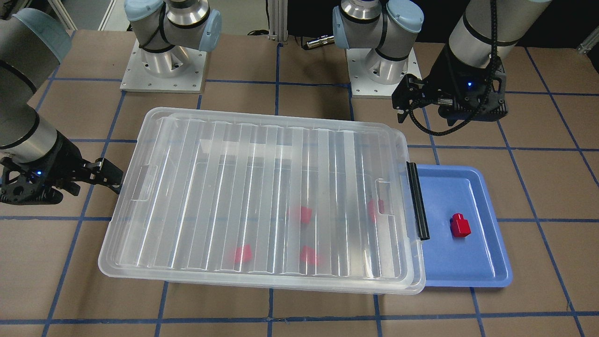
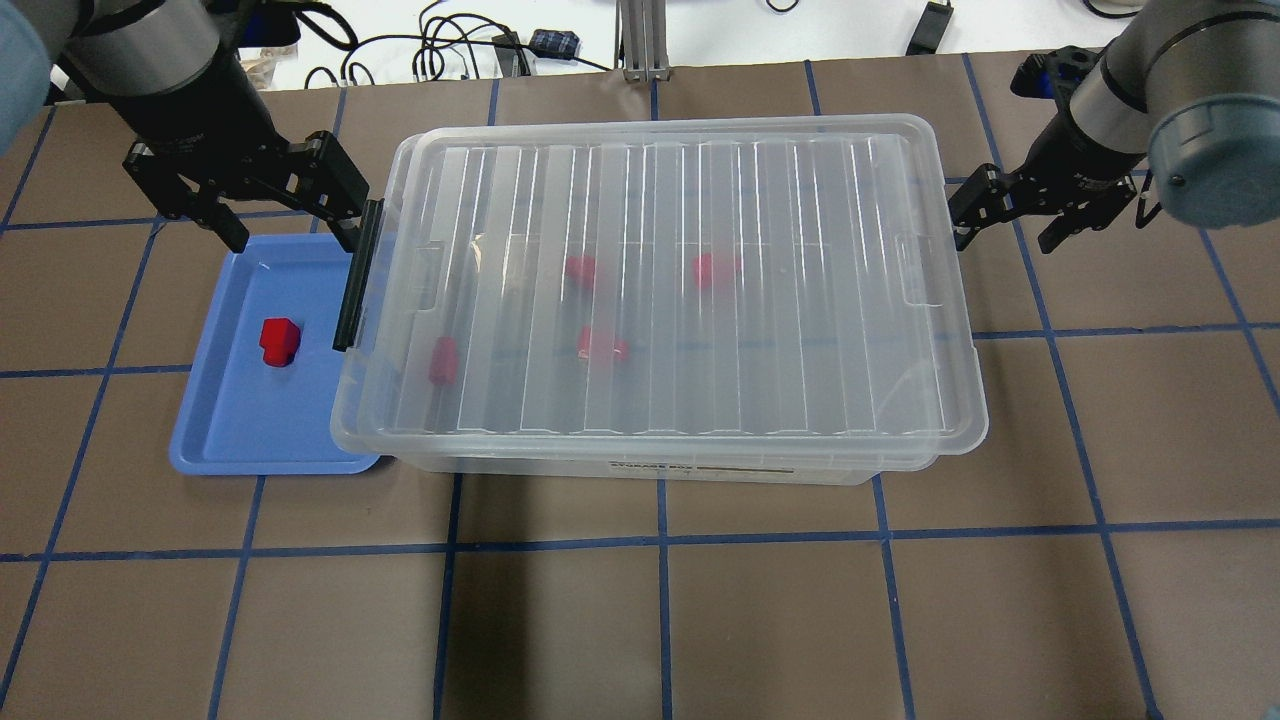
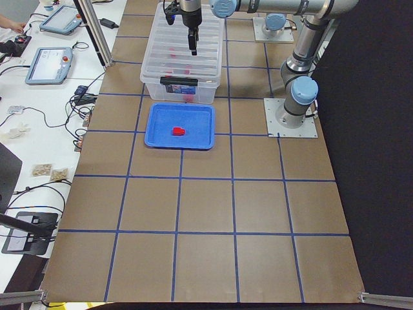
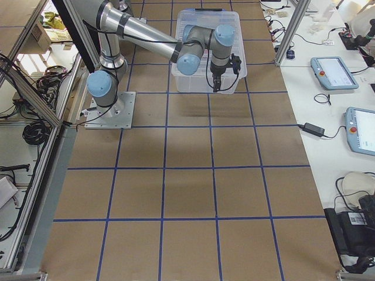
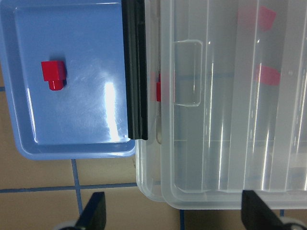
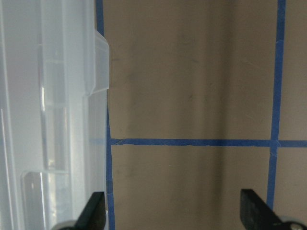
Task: Place red block in blue tray from box
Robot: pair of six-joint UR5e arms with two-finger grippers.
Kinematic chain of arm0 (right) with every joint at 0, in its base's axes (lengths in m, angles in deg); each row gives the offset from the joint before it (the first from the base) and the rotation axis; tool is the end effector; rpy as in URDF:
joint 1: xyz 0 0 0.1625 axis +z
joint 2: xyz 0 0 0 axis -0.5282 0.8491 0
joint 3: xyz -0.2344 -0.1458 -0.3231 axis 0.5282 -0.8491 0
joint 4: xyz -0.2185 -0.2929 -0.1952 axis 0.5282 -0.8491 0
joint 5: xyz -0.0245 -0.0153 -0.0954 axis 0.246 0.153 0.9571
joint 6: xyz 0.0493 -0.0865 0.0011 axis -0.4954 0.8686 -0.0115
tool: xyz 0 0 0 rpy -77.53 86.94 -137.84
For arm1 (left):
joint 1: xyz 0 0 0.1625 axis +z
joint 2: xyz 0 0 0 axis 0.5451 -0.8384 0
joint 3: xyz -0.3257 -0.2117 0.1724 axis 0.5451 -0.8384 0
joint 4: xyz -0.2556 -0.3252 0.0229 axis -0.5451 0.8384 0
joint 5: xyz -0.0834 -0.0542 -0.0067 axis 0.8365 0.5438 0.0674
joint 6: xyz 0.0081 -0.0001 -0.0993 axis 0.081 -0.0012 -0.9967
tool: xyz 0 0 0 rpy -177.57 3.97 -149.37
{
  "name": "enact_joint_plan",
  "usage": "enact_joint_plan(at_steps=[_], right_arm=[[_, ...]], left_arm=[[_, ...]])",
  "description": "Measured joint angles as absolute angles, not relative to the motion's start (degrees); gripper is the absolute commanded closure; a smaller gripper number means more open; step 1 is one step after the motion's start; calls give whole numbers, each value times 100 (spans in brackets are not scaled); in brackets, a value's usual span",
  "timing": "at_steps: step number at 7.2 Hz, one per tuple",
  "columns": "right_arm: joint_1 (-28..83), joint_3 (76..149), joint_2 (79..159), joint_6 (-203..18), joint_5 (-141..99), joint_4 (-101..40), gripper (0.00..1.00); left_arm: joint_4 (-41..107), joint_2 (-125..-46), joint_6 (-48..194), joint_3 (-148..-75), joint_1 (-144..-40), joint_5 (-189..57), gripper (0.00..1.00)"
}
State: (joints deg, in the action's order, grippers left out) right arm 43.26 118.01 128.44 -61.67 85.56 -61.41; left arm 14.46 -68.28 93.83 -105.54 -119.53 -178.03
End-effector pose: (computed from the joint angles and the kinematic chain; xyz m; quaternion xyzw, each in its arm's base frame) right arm -0.0006 -0.5677 0.3481 0.0039 0.9982 -0.0037 0.0597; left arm -0.1014 -0.5070 0.4995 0.0239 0.9990 0.0388 0.0022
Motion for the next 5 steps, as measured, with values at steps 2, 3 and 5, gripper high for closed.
enact_joint_plan(at_steps=[2, 3, 5], right_arm=[[4316, 11631, 12807, -6040, 8628, -6137, 0], [4307, 11455, 12815, -5932, 8740, -6082, 0], [4301, 10874, 12975, -5840, 8904, -5474, 0]], left_arm=[[1440, -6837, 9359, -10554, -11962, -17793, 0], [1434, -6835, 9353, -10552, -11965, -17789, 0], [1430, -6823, 9350, -10545, -11969, -17777, 0]])
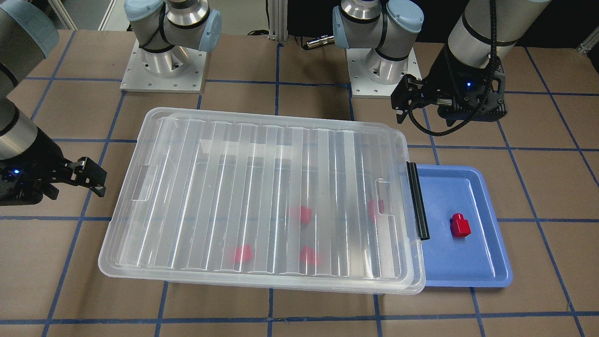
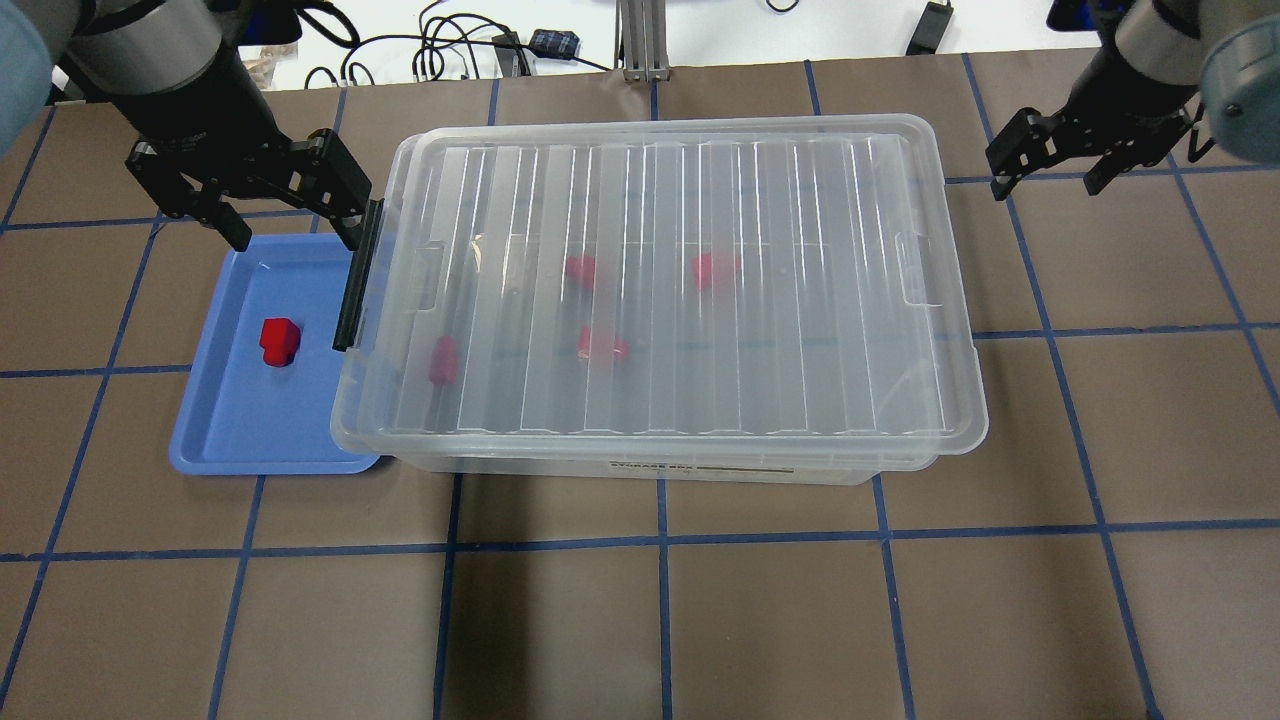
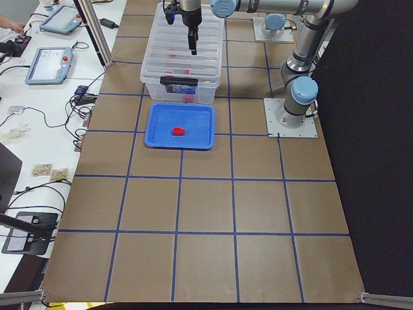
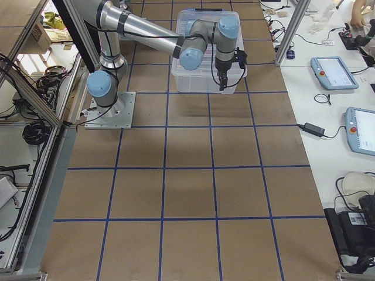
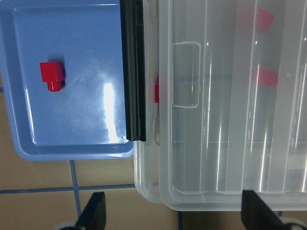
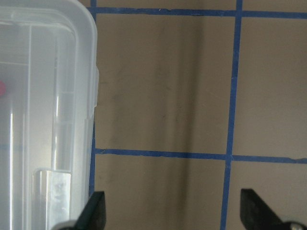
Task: Place red block in blue tray from box
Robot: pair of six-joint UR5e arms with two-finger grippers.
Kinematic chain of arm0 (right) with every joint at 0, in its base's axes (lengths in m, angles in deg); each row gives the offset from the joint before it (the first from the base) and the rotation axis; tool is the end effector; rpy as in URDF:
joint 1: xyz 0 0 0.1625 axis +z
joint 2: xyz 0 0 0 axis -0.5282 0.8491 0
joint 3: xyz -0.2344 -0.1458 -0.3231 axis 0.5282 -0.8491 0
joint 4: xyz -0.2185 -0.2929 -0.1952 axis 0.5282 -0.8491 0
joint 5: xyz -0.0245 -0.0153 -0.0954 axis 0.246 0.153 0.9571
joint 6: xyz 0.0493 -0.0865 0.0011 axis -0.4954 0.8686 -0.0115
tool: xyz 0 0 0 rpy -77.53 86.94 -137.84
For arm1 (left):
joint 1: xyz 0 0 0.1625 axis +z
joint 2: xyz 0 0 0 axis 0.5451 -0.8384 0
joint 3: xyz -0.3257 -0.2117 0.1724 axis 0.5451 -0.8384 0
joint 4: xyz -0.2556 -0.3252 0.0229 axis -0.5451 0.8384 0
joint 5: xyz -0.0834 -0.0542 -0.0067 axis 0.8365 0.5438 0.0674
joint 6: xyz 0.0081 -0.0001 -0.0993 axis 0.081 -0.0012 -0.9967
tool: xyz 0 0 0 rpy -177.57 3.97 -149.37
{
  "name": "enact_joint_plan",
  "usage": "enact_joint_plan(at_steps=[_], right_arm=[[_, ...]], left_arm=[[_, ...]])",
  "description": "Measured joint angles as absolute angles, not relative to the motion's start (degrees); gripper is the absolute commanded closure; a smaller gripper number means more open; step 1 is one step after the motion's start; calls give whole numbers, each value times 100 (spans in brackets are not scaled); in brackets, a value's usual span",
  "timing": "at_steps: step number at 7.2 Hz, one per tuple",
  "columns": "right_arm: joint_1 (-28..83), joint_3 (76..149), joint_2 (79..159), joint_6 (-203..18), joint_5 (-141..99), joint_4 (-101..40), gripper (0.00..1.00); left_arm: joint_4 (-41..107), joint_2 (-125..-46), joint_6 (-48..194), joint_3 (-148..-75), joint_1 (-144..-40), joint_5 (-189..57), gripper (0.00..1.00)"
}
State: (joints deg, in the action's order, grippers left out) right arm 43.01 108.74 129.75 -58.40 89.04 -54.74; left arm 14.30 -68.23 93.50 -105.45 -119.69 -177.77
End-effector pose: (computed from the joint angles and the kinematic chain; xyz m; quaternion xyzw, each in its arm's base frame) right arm -0.0127 -0.5804 0.4263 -0.0238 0.9991 -0.0296 0.0208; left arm -0.1033 -0.5069 0.5010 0.0224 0.9991 0.0360 0.0003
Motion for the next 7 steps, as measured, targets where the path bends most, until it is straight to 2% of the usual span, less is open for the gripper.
enact_joint_plan(at_steps=[3, 5, 7], right_arm=[[4305, 9820, 13312, -6162, 8942, -3809, 0], [4695, 9709, 13470, -6923, 8925, -3545, 0], [5712, 9687, 13398, -8142, 8931, -3696, 0]], left_arm=[[1433, -6791, 9341, -10547, -11971, -17762, 0], [1435, -6790, 9324, -10554, -11976, -17725, 0], [1451, -6790, 9305, -10562, -11983, -17736, 0]])
